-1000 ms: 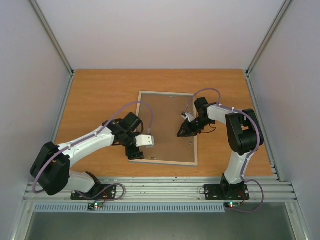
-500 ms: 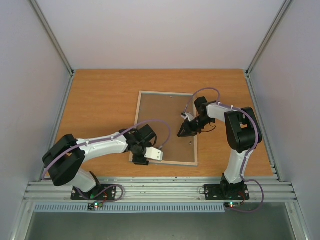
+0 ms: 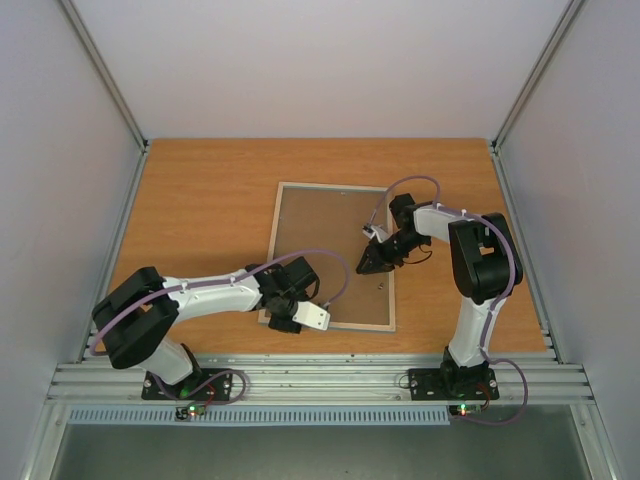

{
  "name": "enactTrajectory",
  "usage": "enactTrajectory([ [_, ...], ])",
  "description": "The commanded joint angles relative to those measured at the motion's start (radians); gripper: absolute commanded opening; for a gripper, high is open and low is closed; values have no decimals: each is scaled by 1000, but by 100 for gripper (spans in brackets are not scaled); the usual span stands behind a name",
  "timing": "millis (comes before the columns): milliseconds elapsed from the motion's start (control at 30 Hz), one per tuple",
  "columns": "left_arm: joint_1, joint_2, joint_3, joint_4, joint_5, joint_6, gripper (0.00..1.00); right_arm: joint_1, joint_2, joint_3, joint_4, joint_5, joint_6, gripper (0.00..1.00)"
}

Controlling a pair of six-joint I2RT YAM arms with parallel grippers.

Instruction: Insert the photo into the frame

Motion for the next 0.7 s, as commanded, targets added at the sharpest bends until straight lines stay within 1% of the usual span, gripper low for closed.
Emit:
enactTrajectory([
  [0,-5,17,-26,25,4,32,46,-9,52,-4,24,87,-1,21],
  [100,-16,24,-29,38,2,36,46,-11,54,-5,24,85,-1,20],
  [233,-17,47,-16,46,-11,-6,51,-12,53,-6,25,85,0,20],
  [333,-33,45,-32,65,-28,-6,50,-12,53,-6,25,84,0,20],
  [433,-43,46,-38,52,-28,-5,46,-12,53,-6,25,85,1,20],
  [667,-52,29,-56,29,-18,29,29,-14,57,-4,27,86,2,20],
])
